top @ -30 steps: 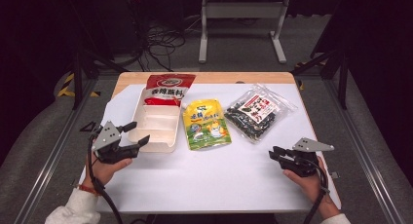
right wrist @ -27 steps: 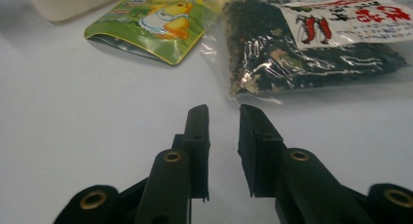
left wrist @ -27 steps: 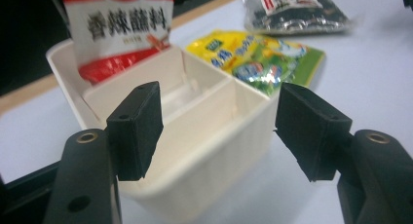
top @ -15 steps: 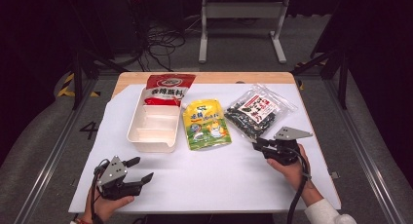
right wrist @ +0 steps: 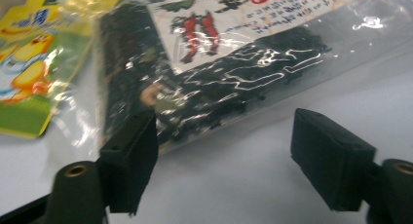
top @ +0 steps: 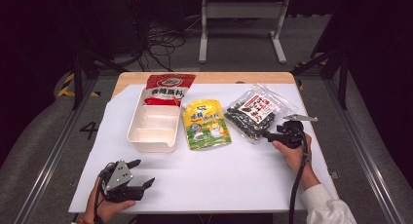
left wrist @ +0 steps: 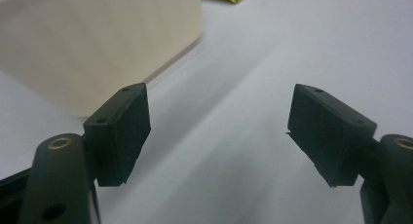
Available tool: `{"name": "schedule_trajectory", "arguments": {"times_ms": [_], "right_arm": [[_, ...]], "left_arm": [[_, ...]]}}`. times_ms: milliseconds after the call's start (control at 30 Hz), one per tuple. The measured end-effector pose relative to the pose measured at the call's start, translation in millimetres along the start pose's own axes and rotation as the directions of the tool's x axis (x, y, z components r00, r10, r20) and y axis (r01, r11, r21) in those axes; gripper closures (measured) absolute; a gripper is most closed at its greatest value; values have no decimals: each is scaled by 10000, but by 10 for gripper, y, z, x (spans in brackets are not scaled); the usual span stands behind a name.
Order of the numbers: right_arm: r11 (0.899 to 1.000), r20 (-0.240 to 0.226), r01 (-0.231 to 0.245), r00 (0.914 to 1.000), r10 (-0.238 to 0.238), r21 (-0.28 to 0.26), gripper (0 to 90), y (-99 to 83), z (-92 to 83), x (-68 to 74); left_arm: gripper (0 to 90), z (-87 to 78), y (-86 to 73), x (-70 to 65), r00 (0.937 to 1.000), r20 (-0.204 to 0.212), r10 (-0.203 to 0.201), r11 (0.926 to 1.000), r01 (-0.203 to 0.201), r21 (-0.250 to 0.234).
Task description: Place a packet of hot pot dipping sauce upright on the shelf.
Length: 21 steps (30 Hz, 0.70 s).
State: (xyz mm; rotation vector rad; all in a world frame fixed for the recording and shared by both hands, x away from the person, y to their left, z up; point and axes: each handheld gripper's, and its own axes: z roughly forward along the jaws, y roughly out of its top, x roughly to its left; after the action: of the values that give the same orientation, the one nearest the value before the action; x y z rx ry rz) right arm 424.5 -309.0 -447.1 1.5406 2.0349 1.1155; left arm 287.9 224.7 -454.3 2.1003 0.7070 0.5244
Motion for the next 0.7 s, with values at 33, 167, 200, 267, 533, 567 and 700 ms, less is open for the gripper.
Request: {"name": "schedule_trajectory", "arguments": {"times_ms": [33, 167, 200, 267, 533, 567, 700], "right_arm": [[9995, -84, -307, 9995, 308, 19, 217, 13, 44, -31], [9931, -444, -1167, 9922, 1161, -127, 170, 73, 166, -106], [9912, -473, -1312, 9903, 1303, -161, 166, 88, 187, -106], [9889, -577, -1468, 9877, 1454, -216, 148, 119, 238, -104], [9946, -795, -957, 9919, 987, 414, 253, 233, 363, -6], [9946, -795, -957, 9919, 987, 414, 253, 233, 363, -6], [9923, -1743, -1087, 9777, 1175, 595, 479, 239, 407, 2]], "left_arm": [[238, -2, 7, 4, 9999, -7, -107, 9999, 107, -66], [237, 46, 11, -12, 9999, 138, 51, 9999, -52, 93], [237, 66, 14, -24, 9997, 220, 94, 9998, -97, 163], [234, 92, 21, -40, 9992, 346, 176, 9996, -183, 226], [229, 148, 58, -112, 9961, 755, 464, 9979, -496, 422], [229, 156, 64, -121, 9957, 787, 483, 9978, -516, 404], [230, 195, 93, -121, 9938, 986, 513, 9977, -553, 384]]}}
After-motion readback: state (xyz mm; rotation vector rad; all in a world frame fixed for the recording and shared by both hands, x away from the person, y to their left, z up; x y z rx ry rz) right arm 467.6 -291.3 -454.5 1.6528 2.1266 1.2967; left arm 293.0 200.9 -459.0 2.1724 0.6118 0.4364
